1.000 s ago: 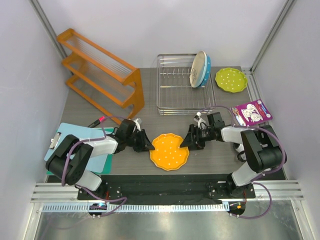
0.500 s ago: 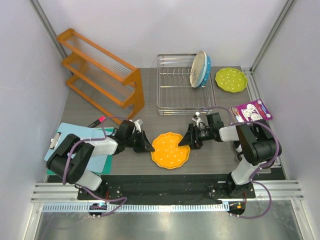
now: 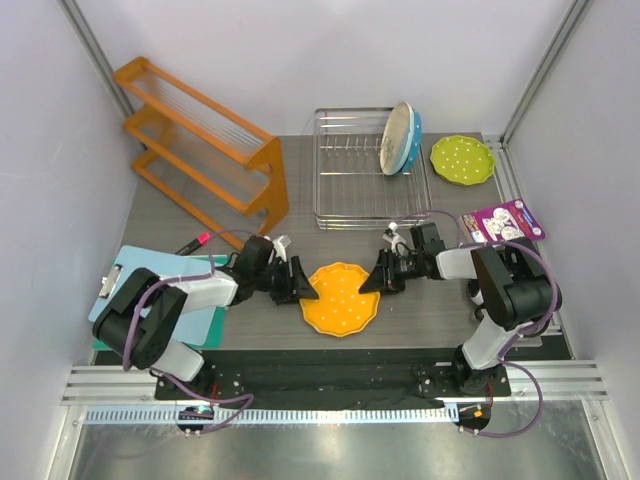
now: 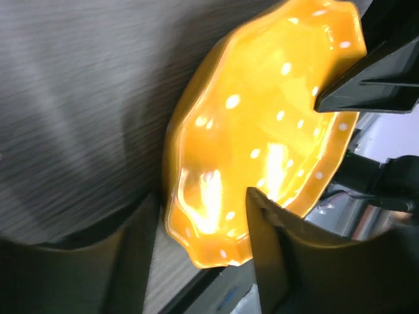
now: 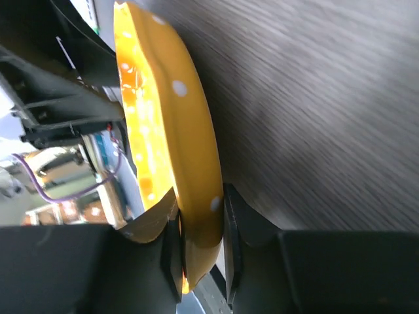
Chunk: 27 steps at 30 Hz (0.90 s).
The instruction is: Load the plates into the dish rack
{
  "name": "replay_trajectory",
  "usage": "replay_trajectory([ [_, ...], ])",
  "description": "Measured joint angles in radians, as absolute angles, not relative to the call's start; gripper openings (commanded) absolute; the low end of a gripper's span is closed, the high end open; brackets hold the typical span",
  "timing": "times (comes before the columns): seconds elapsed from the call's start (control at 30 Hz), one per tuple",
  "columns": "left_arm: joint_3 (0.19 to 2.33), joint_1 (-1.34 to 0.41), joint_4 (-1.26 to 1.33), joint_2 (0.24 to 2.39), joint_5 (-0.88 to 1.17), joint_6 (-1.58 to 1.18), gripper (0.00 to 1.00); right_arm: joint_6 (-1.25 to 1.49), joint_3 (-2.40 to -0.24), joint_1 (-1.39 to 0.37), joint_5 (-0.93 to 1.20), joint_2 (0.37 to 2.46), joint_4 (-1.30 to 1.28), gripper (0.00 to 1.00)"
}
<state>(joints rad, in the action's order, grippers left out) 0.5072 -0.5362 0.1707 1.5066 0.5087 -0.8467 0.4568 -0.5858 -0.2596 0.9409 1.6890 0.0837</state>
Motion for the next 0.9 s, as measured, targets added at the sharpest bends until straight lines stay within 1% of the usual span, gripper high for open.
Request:
replay_trajectory([
  [0.07,0.543,-0.544,0.126,1.488,0.497,-0.81,0.65,0.396,-0.64,-0.265,0.929,1.681,-0.016,0.01],
  [0.13,0.59,-0.536,0.03,1.457,0.468,-0.738,0.68,0.276,-0.717,-0.268,0.908,1.662,-0.168,0.01],
  [0.17,0.616,-0.524,-0.032,1.435,0.452,-0.698,0.69,0.201,-0.775,-0.268,0.888,1.642,-0.285,0.02],
  [0.2,0.644,-0.512,-0.095,1.406,0.435,-0.648,0.7,0.18,-0.789,-0.268,0.884,1.636,-0.312,0.02],
  [0.27,0.72,-0.481,-0.224,1.328,0.4,-0.541,0.77,0.046,-0.897,-0.255,0.863,1.606,-0.509,0.01],
  [0.33,0.813,-0.455,-0.324,1.234,0.369,-0.428,0.82,-0.088,-1.052,-0.225,0.85,1.589,-0.714,0.01],
  [0.4,0.883,-0.441,-0.363,1.161,0.349,-0.358,0.82,-0.165,-1.186,-0.196,0.846,1.586,-0.842,0.02],
  [0.47,0.974,-0.438,-0.396,1.09,0.34,-0.28,0.82,-0.228,-1.374,-0.158,0.838,1.586,-0.968,0.01],
  [0.6,1.079,-0.439,-0.401,1.075,0.334,-0.2,0.82,-0.213,-1.698,-0.125,0.781,1.615,-1.039,0.01],
  [0.7,1.089,-0.439,-0.403,1.114,0.303,-0.17,0.82,-0.122,-1.883,-0.122,0.668,1.663,-0.95,0.01],
  [0.9,1.058,-0.439,-0.4,1.149,0.241,-0.122,0.82,0.089,-1.991,-0.127,0.336,1.787,-0.66,0.01],
])
